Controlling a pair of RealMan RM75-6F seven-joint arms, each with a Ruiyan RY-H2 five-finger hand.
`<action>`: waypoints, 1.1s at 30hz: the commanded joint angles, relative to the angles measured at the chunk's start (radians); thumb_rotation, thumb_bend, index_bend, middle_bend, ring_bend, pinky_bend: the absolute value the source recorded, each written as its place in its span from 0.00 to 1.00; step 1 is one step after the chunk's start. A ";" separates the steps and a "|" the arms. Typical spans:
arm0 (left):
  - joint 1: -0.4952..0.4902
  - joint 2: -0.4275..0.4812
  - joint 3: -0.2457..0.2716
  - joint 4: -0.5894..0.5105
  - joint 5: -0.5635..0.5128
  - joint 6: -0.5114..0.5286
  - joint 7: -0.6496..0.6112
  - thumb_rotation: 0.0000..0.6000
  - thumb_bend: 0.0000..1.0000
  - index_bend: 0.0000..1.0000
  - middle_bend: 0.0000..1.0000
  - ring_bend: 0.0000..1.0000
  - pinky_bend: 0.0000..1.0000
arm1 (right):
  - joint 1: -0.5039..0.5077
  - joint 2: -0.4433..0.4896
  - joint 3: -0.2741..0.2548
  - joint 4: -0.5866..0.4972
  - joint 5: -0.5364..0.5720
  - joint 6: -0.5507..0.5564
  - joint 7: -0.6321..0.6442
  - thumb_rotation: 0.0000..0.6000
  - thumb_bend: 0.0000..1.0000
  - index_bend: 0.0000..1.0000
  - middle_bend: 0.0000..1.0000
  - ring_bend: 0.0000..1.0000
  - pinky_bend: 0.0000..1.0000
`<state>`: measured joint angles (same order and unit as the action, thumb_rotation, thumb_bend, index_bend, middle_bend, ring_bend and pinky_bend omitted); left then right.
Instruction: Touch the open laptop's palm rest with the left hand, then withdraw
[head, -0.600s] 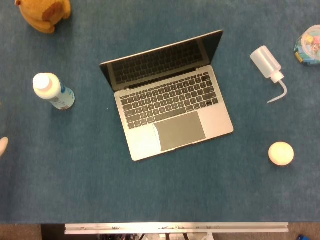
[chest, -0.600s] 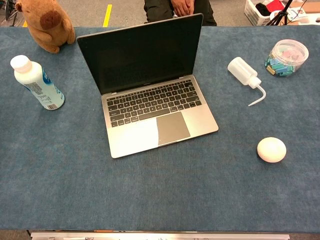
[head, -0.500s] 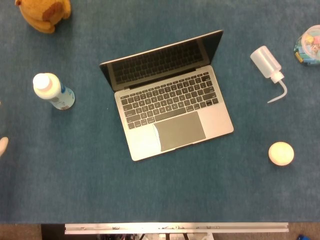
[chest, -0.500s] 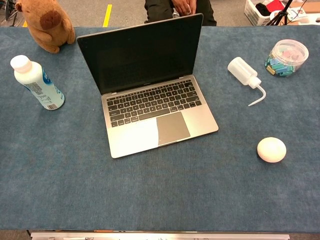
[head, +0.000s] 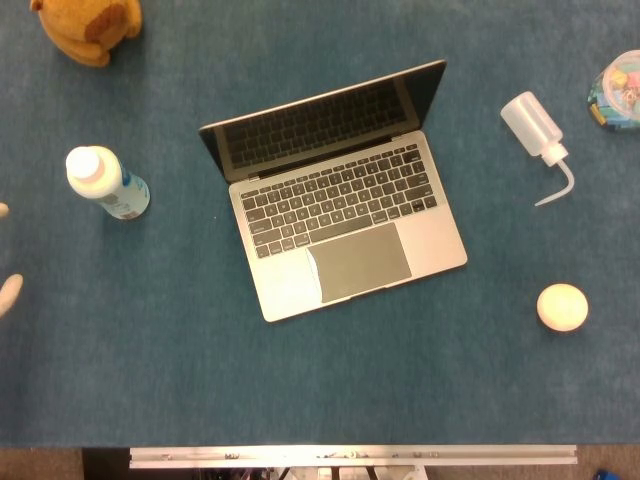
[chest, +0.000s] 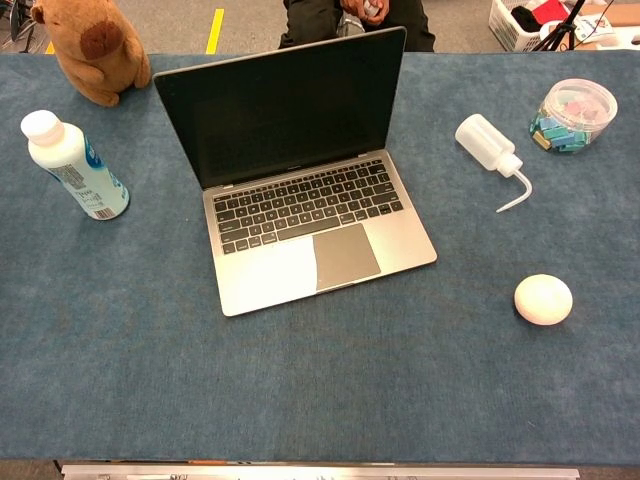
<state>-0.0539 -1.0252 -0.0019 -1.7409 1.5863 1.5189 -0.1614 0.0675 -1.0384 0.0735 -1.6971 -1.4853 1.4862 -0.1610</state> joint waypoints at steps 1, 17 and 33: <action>-0.017 0.029 0.014 -0.024 0.028 -0.027 -0.047 1.00 0.25 0.26 0.20 0.13 0.08 | 0.004 0.004 0.005 -0.001 0.000 0.001 0.002 1.00 0.00 0.30 0.21 0.04 0.00; -0.129 0.098 0.125 -0.078 0.226 -0.196 -0.225 1.00 0.25 0.26 0.20 0.14 0.08 | 0.031 0.012 0.023 -0.029 0.006 -0.018 -0.010 1.00 0.00 0.30 0.21 0.04 0.00; -0.323 -0.015 0.180 -0.029 0.375 -0.398 -0.272 1.00 0.25 0.23 0.18 0.11 0.08 | 0.042 0.008 0.021 -0.031 0.009 -0.030 -0.020 1.00 0.00 0.30 0.21 0.04 0.00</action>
<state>-0.3594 -1.0226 0.1719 -1.7815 1.9510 1.1392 -0.4357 0.1096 -1.0308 0.0941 -1.7284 -1.4766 1.4562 -0.1814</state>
